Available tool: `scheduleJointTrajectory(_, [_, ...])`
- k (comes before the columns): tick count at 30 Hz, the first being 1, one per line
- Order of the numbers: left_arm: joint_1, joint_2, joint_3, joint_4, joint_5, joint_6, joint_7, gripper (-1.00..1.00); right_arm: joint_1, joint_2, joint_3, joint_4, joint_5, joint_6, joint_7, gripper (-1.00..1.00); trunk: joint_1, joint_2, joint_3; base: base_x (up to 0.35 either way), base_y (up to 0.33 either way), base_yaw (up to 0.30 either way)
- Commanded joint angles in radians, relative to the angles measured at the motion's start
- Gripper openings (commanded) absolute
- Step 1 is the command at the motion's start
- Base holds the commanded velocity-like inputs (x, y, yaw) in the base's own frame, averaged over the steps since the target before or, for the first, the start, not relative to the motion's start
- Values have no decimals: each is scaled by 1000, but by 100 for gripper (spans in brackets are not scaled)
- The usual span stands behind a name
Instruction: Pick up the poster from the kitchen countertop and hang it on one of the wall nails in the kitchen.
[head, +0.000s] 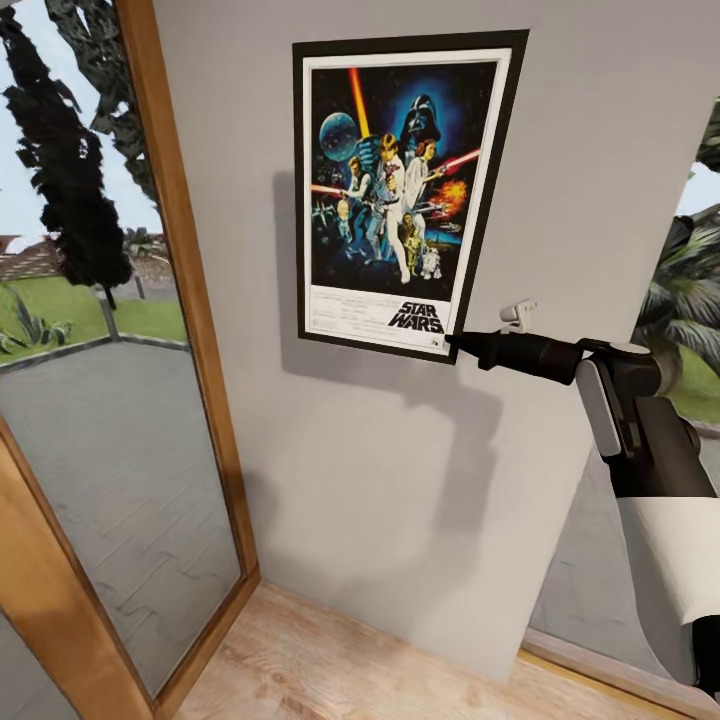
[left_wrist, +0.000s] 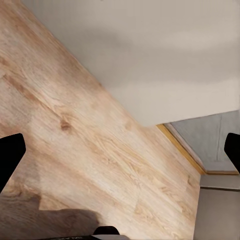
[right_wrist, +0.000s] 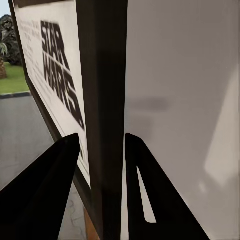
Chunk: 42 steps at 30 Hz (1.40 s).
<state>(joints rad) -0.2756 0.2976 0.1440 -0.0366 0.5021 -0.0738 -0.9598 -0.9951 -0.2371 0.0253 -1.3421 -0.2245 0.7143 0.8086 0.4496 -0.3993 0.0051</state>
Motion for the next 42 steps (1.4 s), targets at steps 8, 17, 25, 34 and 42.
scheduleJointTrajectory(8, [0, 0, 8, 1, -10, -9, -2, 100, 0, -1, 1, 0, -7, 7, 1, -100, 0, -1, 0, 15, 0, 0])
scheduleJointTrajectory(17, [0, 0, 8, 1, -10, -8, -2, 100, 0, -1, 1, -2, -7, 7, 1, -100, 0, -1, 0, 120, 0, 0])
scheduleJointTrajectory(25, [0, 0, 8, 1, -10, -9, -2, 100, 0, -1, 1, -4, -7, 7, 1, -100, 0, -1, 0, 23, 0, 0])
scheduleJointTrajectory(34, [0, 0, 8, 1, -10, -8, -2, 100, 0, -1, 1, -5, -7, 7, 1, -100, 0, -1, 0, 96, -29, 0])
scheduleJointTrajectory(42, [0, 0, 8, 1, -10, -8, -2, 100, 0, -1, 0, -5, -7, 7, 1, -100, 0, -1, 0, 20, -7, 0])
